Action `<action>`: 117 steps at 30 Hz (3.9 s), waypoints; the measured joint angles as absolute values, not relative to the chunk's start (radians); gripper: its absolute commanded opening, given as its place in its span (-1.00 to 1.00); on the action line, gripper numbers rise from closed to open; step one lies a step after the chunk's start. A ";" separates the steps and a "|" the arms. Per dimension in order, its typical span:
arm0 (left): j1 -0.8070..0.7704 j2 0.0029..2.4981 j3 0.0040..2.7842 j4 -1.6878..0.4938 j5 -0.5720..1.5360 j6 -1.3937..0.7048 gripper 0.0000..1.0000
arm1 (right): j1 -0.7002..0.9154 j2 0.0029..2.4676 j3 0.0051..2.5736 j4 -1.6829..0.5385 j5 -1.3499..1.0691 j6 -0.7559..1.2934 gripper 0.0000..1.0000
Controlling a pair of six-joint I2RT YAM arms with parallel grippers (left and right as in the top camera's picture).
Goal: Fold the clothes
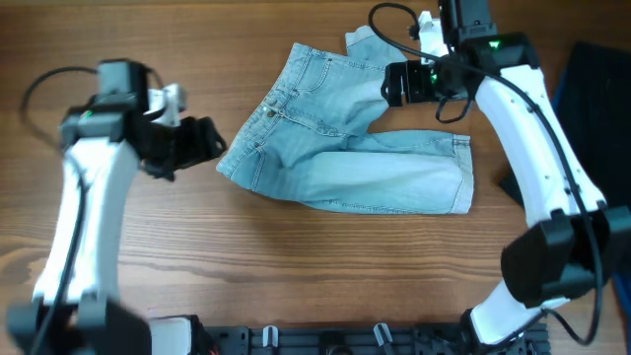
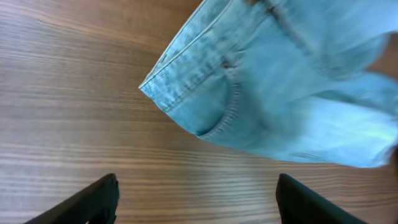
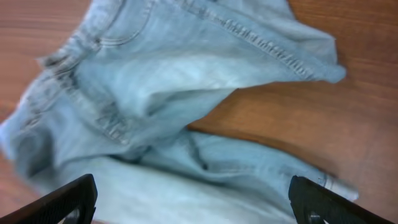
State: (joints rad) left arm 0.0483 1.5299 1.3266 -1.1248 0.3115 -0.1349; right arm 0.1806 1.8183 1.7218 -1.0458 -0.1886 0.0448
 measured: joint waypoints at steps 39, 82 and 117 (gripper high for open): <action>0.338 1.887 1.335 -1.130 0.404 -0.065 -0.26 | 0.043 1.703 1.533 -1.141 -0.134 0.243 0.99; 0.148 1.954 1.209 -1.039 0.168 -0.328 -0.60 | -0.088 1.752 1.177 -0.747 -0.258 0.217 0.23; 0.166 1.956 1.207 -1.029 0.231 -0.312 -0.48 | 0.132 2.009 1.055 0.260 -0.359 0.276 0.63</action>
